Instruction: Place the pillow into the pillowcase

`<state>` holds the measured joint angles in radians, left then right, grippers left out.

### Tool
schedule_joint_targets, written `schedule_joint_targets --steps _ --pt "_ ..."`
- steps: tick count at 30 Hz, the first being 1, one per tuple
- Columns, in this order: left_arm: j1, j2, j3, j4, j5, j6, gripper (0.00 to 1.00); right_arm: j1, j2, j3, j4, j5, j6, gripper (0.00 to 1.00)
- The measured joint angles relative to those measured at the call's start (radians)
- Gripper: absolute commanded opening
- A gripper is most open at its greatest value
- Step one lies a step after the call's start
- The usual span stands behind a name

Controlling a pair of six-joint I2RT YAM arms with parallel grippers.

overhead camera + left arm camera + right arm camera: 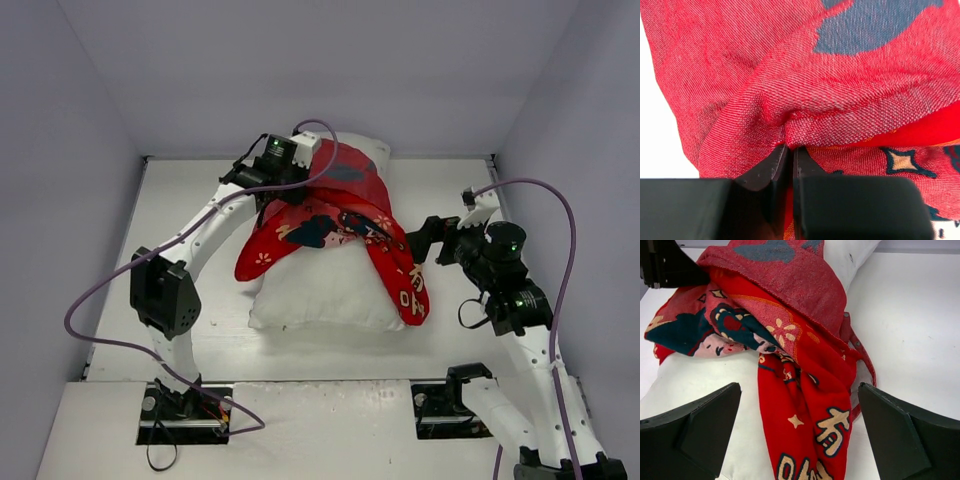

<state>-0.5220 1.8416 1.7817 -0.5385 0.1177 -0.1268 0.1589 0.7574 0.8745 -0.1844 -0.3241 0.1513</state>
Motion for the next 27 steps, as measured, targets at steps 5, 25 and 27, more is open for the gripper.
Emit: schedule_joint_targets --steps 5,25,27 --pt "0.05 0.005 0.069 -0.013 0.037 -0.003 0.0 0.0 0.014 0.0 0.0 -0.014 -0.002 1.0" --pt "0.49 -0.484 0.194 0.013 -0.202 -0.167 0.0 0.031 0.196 0.105 0.033 -0.078 -0.021 0.96" --pt "0.482 -0.515 0.13 0.03 -0.212 -0.174 0.0 0.042 0.212 0.105 0.034 -0.083 -0.019 0.96"
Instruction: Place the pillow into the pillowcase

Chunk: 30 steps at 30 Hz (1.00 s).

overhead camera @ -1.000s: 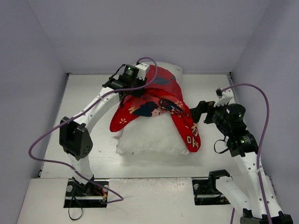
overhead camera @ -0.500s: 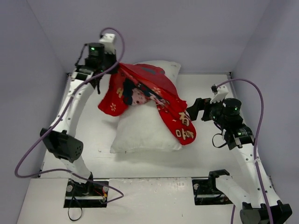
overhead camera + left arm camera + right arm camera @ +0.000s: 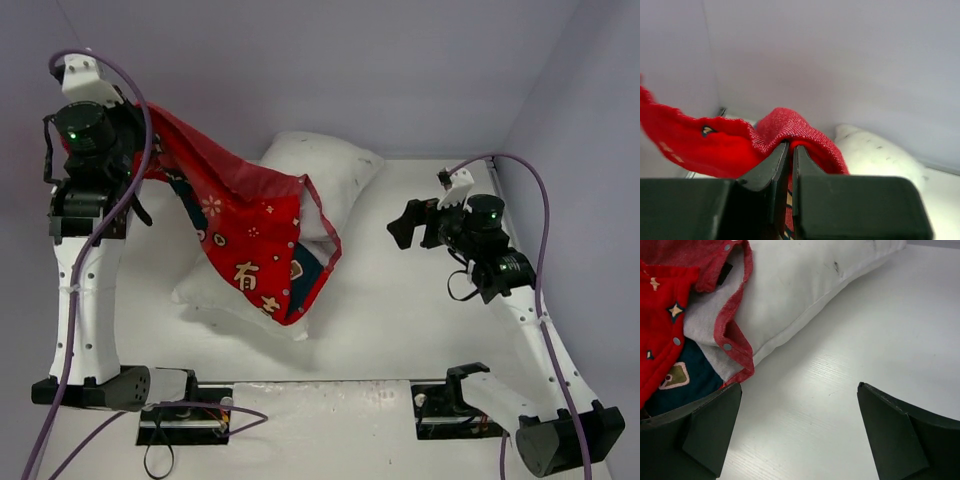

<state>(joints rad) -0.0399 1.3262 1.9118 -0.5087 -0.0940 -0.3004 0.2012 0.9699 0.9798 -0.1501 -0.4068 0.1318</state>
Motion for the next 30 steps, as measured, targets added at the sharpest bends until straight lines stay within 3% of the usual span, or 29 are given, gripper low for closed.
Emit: schedule_joint_targets --steps 8,12,14,23,30 --pt "0.024 -0.013 -0.325 0.004 -0.159 0.009 0.03 0.108 0.072 0.0 0.025 0.004 0.031 0.96" --pt "0.024 -0.022 -0.389 -0.022 -0.12 0.004 0.61 0.18 0.148 0.008 0.037 0.048 0.08 0.96" --pt "-0.011 -0.053 -0.42 -0.014 -0.06 -0.028 0.68 0.194 0.196 0.014 0.047 0.082 0.121 0.96" --pt "-0.415 -0.136 -0.516 0.013 0.045 -0.124 0.69 0.193 0.408 0.104 0.118 0.224 0.312 0.93" --pt "-0.536 0.005 -0.554 0.019 0.0 -0.142 0.7 0.193 0.604 0.214 0.225 0.254 0.393 0.98"
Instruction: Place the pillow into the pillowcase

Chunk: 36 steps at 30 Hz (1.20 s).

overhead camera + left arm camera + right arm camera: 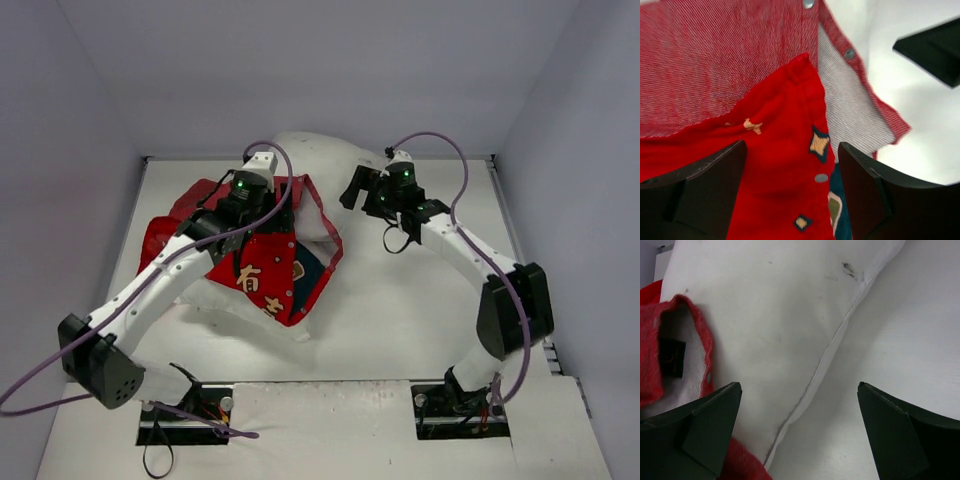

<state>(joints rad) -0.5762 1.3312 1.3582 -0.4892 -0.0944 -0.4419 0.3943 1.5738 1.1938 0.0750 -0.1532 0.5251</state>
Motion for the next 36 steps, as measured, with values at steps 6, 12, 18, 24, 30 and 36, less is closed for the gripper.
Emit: schedule_joint_targets --steps 6,12,18,24,30,36 --pt "-0.008 0.105 -0.014 0.0 -0.034 -0.016 0.7 0.0 0.204 0.091 0.111 -0.002 0.047 1.0" --pt "-0.008 0.117 -0.018 0.003 -0.09 -0.022 0.12 0.011 0.405 0.191 0.214 -0.073 0.064 0.72" --pt "0.025 0.117 -0.016 0.002 -0.135 0.024 0.0 0.025 0.468 0.207 0.308 -0.121 0.038 0.0" --pt "0.148 0.105 0.058 -0.003 -0.135 0.075 0.0 -0.016 0.374 0.152 0.319 -0.086 -0.049 0.0" --pt "0.224 0.012 0.203 -0.003 -0.143 0.118 0.0 -0.206 0.056 0.027 0.207 -0.013 -0.139 0.0" --pt "0.222 -0.13 0.184 0.021 -0.13 0.1 0.0 -0.328 -0.215 -0.16 0.172 0.118 -0.193 0.52"
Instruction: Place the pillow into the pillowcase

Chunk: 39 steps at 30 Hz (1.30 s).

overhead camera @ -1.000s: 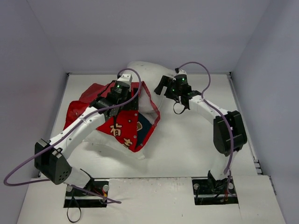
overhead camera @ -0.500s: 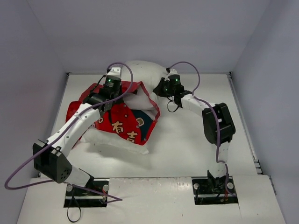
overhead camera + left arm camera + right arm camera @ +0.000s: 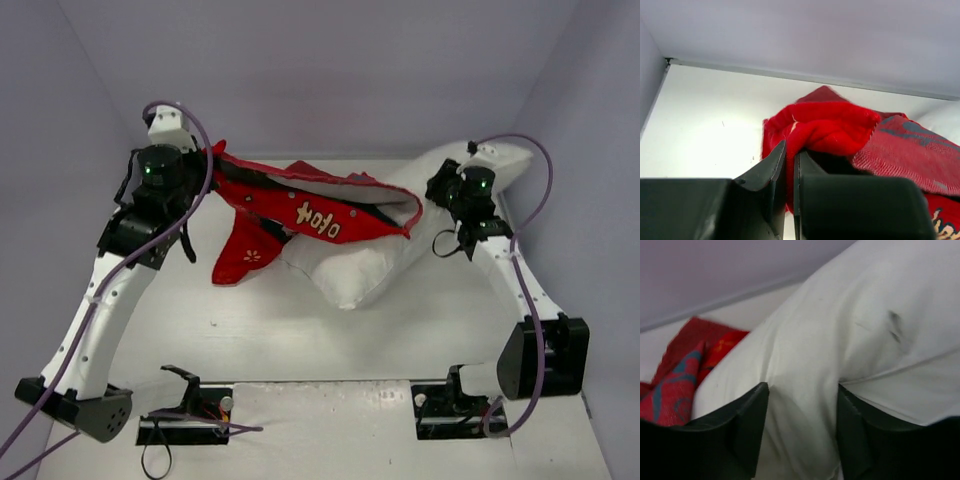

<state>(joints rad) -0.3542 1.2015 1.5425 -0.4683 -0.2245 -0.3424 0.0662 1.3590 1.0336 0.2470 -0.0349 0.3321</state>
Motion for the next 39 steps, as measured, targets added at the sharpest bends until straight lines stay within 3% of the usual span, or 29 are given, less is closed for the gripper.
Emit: schedule_joint_targets --steps 2,5,8,12,14,20,25,39 --pt "0.0 -0.031 -0.049 0.011 0.007 -0.018 0.0 0.009 -0.036 -0.056 -0.024 0.002 -0.01 0.68" --pt "0.0 -0.051 -0.141 0.018 0.018 -0.064 0.0 0.021 -0.042 -0.084 -0.078 -0.011 -0.018 0.8" --pt "0.0 -0.052 -0.251 0.024 0.027 -0.115 0.0 0.049 -0.066 -0.084 -0.128 -0.026 -0.041 0.84" --pt "0.0 -0.058 -0.375 0.02 0.048 -0.172 0.0 0.124 -0.154 -0.072 -0.195 -0.062 -0.099 0.8" --pt "0.0 -0.066 -0.41 0.016 0.053 -0.192 0.0 0.18 -0.206 -0.063 -0.221 -0.081 -0.133 0.74" --pt "0.0 -0.125 -0.427 0.018 0.045 -0.211 0.0 0.299 -0.364 -0.105 -0.25 -0.19 -0.167 0.7" --pt "0.0 -0.146 -0.424 0.025 0.04 -0.213 0.0 0.301 -0.489 -0.228 -0.283 -0.245 -0.157 0.72" --pt "0.0 -0.118 -0.361 0.021 0.035 -0.219 0.0 0.303 -0.581 -0.331 -0.349 -0.411 -0.109 0.71"
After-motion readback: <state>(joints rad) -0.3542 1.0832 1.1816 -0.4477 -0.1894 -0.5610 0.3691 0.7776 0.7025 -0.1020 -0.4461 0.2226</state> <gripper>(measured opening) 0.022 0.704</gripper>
